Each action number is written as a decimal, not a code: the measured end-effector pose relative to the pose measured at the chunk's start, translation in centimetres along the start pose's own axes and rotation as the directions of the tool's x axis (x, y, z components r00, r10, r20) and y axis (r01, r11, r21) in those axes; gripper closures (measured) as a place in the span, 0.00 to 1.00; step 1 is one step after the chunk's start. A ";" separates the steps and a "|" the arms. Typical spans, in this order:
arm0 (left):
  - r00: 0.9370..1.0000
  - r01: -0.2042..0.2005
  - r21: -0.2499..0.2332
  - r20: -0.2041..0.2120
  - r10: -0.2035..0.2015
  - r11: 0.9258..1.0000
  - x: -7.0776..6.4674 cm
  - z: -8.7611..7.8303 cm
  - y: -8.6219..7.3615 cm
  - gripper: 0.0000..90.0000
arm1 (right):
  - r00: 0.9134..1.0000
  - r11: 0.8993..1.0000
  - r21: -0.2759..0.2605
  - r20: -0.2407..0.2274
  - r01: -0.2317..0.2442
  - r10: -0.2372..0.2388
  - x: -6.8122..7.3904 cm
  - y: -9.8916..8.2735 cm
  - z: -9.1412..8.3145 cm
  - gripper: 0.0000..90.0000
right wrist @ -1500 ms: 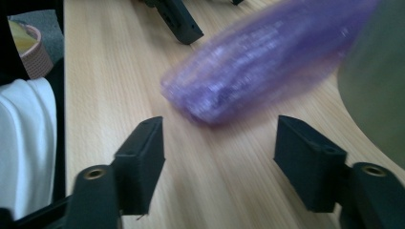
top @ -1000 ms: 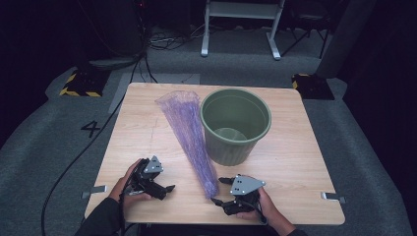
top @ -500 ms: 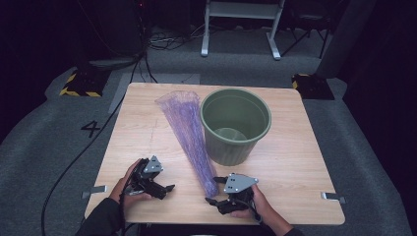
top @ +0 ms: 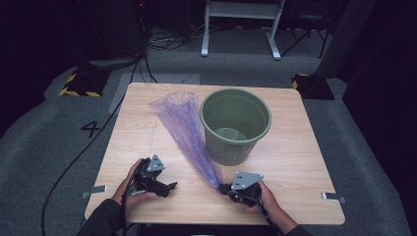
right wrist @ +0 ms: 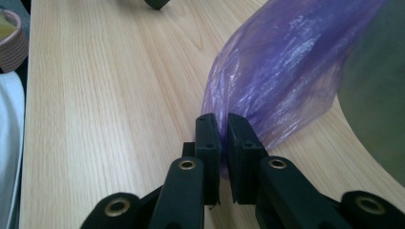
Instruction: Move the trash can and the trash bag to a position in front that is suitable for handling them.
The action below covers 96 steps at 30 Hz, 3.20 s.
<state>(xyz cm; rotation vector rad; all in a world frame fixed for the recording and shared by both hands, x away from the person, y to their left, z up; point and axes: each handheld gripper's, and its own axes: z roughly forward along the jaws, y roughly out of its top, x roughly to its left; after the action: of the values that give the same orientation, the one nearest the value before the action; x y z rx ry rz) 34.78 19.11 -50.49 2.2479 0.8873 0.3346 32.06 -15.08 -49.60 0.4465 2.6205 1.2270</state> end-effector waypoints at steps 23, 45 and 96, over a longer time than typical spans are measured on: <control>0.999 0.013 -0.127 -0.028 -0.017 0.992 -0.5 1.3 3.5 0.19 | 0.999 1.000 0.011 0.023 -0.029 0.029 -3.0 -2.8 -2.4 0.87; 0.984 -0.173 -0.094 -0.065 0.167 0.981 0.5 3.8 4.7 0.21 | 0.986 0.990 -0.022 0.093 -0.137 0.139 -5.4 -5.1 -4.8 0.64; 0.996 -0.048 -0.226 -0.078 0.032 0.973 2.4 0.1 4.8 1.00 | 0.894 0.938 -0.051 0.290 -0.342 0.341 -9.8 -7.8 -7.7 0.34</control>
<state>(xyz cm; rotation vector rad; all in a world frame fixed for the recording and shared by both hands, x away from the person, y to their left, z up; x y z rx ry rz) 39.00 18.16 -47.27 2.0544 0.7991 0.5150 37.31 -28.83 -50.17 1.0433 2.3496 1.1437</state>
